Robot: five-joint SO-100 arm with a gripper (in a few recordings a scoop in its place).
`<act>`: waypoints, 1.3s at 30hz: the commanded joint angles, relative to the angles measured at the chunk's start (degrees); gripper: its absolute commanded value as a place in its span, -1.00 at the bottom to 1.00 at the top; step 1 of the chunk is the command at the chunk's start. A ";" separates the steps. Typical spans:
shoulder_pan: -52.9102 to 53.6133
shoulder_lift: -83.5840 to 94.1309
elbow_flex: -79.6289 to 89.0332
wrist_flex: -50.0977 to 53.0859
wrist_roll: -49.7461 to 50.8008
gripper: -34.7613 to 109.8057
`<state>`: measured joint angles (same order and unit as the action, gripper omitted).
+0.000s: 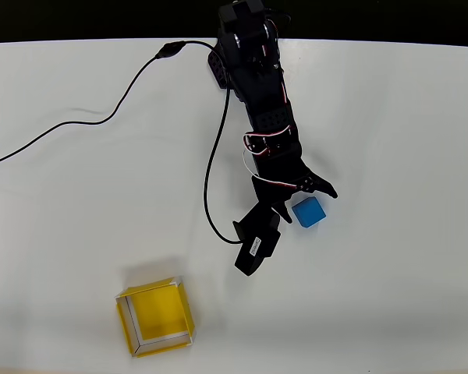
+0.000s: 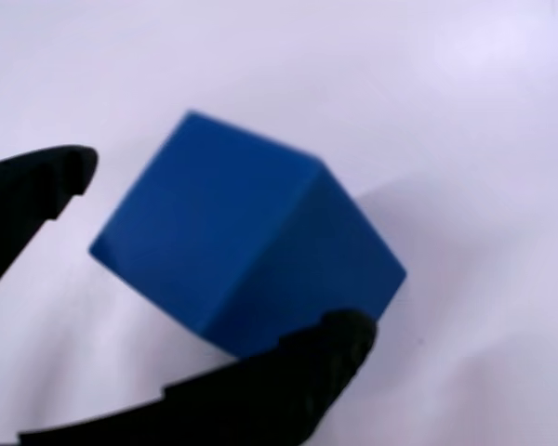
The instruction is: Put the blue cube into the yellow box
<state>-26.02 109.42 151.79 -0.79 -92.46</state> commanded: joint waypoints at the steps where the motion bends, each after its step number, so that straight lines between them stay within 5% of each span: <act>1: -1.49 0.88 -1.23 -3.25 0.00 0.12; 28: -2.90 -1.32 -1.58 -5.27 -6.42 -0.28; 39: 7.82 -1.49 -16.52 -5.98 -15.56 -0.29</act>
<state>-21.97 106.00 147.22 -4.13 -104.06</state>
